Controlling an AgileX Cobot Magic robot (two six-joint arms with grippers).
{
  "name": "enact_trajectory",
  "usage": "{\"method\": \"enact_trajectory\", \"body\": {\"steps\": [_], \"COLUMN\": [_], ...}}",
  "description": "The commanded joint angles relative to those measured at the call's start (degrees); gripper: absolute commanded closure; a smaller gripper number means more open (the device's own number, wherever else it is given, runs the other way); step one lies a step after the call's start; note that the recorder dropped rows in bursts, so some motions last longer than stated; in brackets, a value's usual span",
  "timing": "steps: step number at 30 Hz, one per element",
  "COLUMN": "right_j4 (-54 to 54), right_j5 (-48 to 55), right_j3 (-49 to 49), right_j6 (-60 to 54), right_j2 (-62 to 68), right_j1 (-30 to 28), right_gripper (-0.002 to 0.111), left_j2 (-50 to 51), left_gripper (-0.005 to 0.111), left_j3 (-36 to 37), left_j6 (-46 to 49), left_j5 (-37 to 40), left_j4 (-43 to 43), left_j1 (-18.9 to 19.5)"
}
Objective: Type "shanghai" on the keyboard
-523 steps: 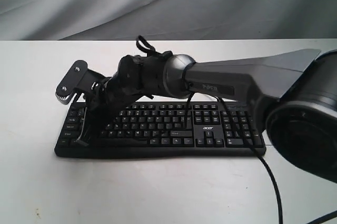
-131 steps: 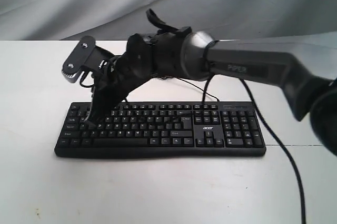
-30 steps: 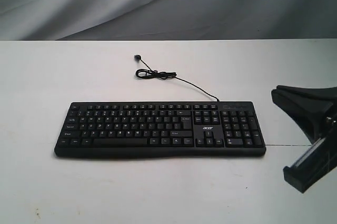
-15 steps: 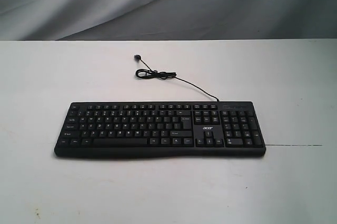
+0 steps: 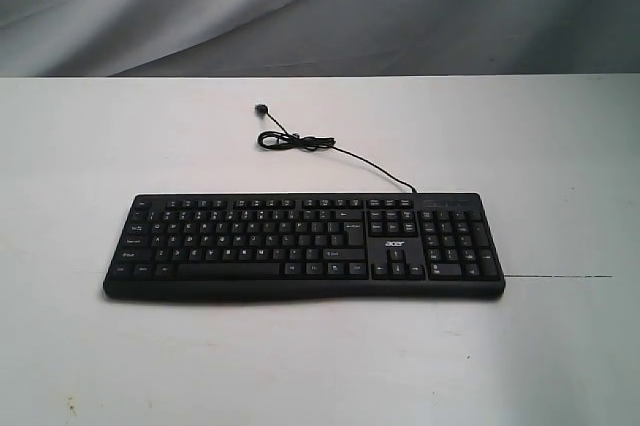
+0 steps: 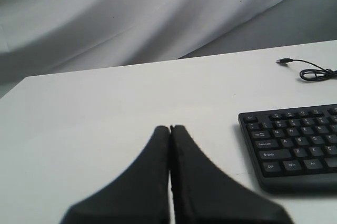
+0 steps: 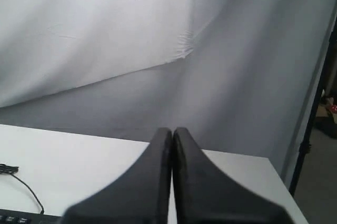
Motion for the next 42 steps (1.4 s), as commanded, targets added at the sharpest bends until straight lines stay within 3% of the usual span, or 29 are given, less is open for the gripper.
{"method": "enact_trajectory", "body": {"steps": [1,7,10,21,36,42], "right_j4": [-3.35,-22.59,-27.61,-29.90,-30.31,-30.30], "right_j5": [-0.20,-3.97,-3.97,-0.56,12.04,12.04], "right_j3": [2.28,6.60,8.57,15.79,16.03,16.03], "right_j6": [1.29,21.55,26.59,27.20,27.20,27.20], "right_j2": [2.24,2.25,0.89,-8.21,-13.02,-13.02], "right_j1": [-0.56,-0.56,-0.56,-0.56,-0.44,-0.44], "right_gripper": [0.108,0.108,0.108,0.108,0.108,0.108], "left_j2": [-0.25,-0.25,-0.25,-0.25,-0.25,-0.25], "left_gripper": [0.107,0.107,0.107,0.107,0.107,0.107], "left_j3": [0.26,0.26,0.26,0.26,0.26,0.26], "left_j6": [-0.25,-0.25,-0.25,-0.25,-0.25,-0.25], "left_j5": [-0.57,-0.57,-0.57,-0.57,-0.57,-0.57], "left_j4": [-0.10,-0.10,-0.10,-0.10,-0.10,-0.10], "left_j1": [-0.42,-0.42,-0.42,-0.42,-0.42,-0.42]}}
